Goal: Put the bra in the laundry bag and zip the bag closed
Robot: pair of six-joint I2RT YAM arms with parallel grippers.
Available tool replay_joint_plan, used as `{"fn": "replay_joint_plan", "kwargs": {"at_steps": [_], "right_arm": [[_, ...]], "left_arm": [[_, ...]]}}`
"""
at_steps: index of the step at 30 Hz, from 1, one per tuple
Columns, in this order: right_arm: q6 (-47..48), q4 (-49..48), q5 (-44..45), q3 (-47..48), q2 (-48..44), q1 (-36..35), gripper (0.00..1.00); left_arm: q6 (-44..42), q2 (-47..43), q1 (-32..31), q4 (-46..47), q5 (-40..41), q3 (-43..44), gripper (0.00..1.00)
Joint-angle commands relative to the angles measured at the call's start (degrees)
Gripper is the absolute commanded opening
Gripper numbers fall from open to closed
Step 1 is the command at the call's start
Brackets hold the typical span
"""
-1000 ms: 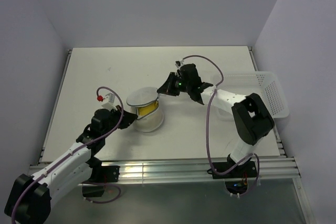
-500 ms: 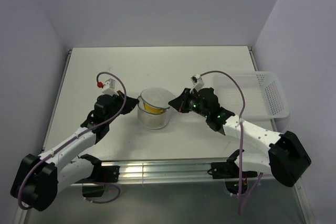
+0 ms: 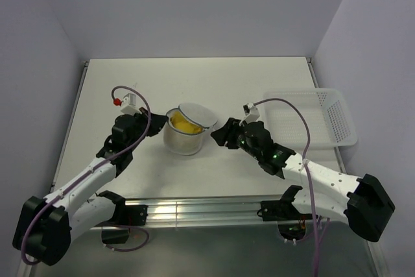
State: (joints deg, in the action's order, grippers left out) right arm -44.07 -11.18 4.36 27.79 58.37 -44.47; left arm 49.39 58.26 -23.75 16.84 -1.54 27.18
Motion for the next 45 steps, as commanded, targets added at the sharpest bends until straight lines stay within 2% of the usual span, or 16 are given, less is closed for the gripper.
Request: {"fn": "replay_joint_plan", "kwargs": {"at_steps": [1,2,3,8,11,16,20,22,24,25,27,28,30,34,38,45], "right_arm": [[-0.9,5.9,6.8,5.2,-0.6,0.9,0.62],[-0.9,6.4,6.2,7.0,0.5,1.3,0.74],[-0.9,6.3,5.1,7.7,2.0,2.7,0.78],[-3.7,1.4,-0.7,11.1,11.8,6.0,0.87],[-8.5,-3.3,-4.1,11.0,16.2,7.4,0.91],[-16.6,-11.1,-6.6,8.9,20.5,7.6,0.99],[-19.7,-17.1,-9.2,8.9,23.5,7.7,1.00],[-21.2,-20.1,-10.7,9.3,25.7,7.7,0.98],[-21.7,-21.7,-10.1,10.3,27.5,7.7,0.90],[-21.6,-23.2,-9.3,9.8,27.6,7.6,0.80],[-20.5,-24.9,-7.7,9.6,26.9,7.5,0.68],[-19.8,-24.6,-5.8,9.9,26.4,7.3,0.53],[-17.9,-25.2,-4.5,9.7,24.9,6.9,0.49],[-13.0,-26.5,-1.2,8.7,22.5,4.7,0.31],[-3.9,-25.3,-1.1,9.6,20.1,0.8,0.20],[10.6,-23.5,0.0,6.3,11.2,-6.6,0.13]], "left_arm": [[-0.3,-4.1,0.3,-2.0,1.3,-1.4,0.03],[-0.5,-4.3,0.2,-2.2,1.3,-1.7,0.09],[-0.4,-4.1,0.2,-2.3,1.3,-2.3,0.13],[-0.4,-2.6,0.3,-0.3,0.6,-3.4,0.29],[-0.8,-1.3,0.2,1.3,0.0,-3.5,0.33],[-0.6,-0.4,0.2,2.9,-0.7,-4.9,0.27],[-0.9,0.1,0.2,2.8,-0.5,-5.2,0.06],[-1.0,0.5,0.2,2.8,-0.5,-5.1,0.03],[-1.3,0.8,0.2,2.9,-0.7,-5.0,0.00],[-1.3,0.9,0.2,3.1,-0.8,-5.0,0.00],[-1.5,1.1,0.3,3.3,-0.7,-5.0,0.00],[-1.5,1.2,0.2,3.3,-0.5,-5.1,0.00],[-1.6,1.2,0.2,3.4,0.0,-4.9,0.00],[-1.0,2.9,0.2,5.4,0.6,-3.8,0.00],[-0.3,7.8,0.2,9.1,0.7,-1.4,0.00],[2.5,15.4,0.2,16.7,-4.1,6.3,0.00]]}}
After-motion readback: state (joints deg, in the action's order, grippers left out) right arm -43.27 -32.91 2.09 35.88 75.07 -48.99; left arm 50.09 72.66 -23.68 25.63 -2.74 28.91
